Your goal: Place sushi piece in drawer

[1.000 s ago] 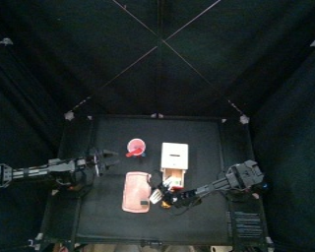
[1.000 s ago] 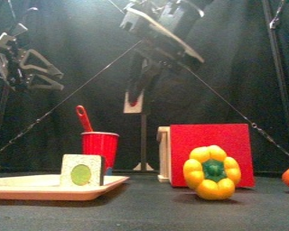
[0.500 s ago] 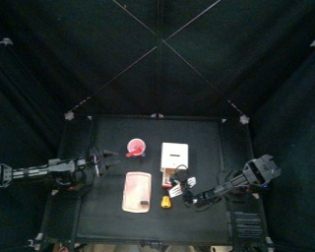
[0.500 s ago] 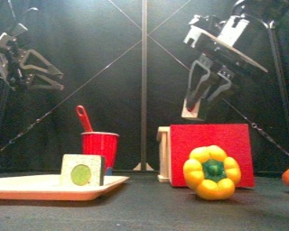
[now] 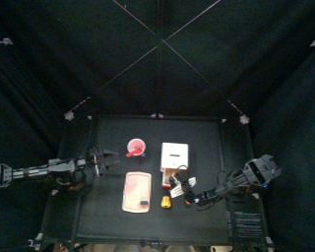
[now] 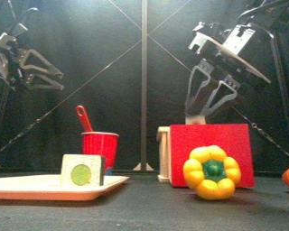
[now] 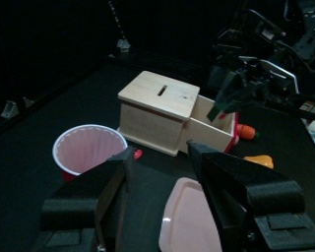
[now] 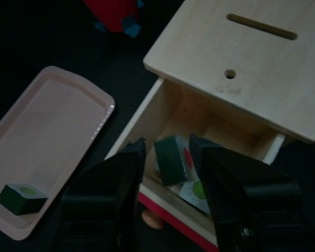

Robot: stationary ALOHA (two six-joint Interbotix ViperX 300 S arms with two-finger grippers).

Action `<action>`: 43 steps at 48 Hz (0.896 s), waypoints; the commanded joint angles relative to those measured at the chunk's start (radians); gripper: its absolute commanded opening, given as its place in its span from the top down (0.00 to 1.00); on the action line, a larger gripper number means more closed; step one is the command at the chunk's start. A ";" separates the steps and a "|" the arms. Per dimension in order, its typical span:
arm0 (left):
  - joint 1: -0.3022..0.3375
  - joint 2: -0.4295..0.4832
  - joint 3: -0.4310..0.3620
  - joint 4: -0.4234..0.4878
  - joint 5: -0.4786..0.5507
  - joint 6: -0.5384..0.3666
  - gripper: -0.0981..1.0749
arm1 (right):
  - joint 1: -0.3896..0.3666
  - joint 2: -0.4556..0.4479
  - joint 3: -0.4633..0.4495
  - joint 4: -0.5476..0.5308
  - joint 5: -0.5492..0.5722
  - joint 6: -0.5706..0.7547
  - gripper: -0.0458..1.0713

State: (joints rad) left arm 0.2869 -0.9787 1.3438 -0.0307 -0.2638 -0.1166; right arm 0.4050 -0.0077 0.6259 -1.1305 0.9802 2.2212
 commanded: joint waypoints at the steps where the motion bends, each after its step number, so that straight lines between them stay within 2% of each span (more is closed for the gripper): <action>1: 0.002 0.005 -0.012 0.000 -0.005 0.002 0.19 | -0.003 -0.029 -0.012 -0.006 0.000 0.002 0.25; 43: 0.002 0.005 -0.012 -0.002 -0.005 0.002 0.19 | -0.003 -0.031 -0.028 0.000 -0.006 -0.009 0.25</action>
State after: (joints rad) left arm 0.2869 -0.9771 1.3438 -0.0307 -0.2654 -0.1166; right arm 0.4034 -0.0077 0.6213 -1.1275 0.9725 2.2135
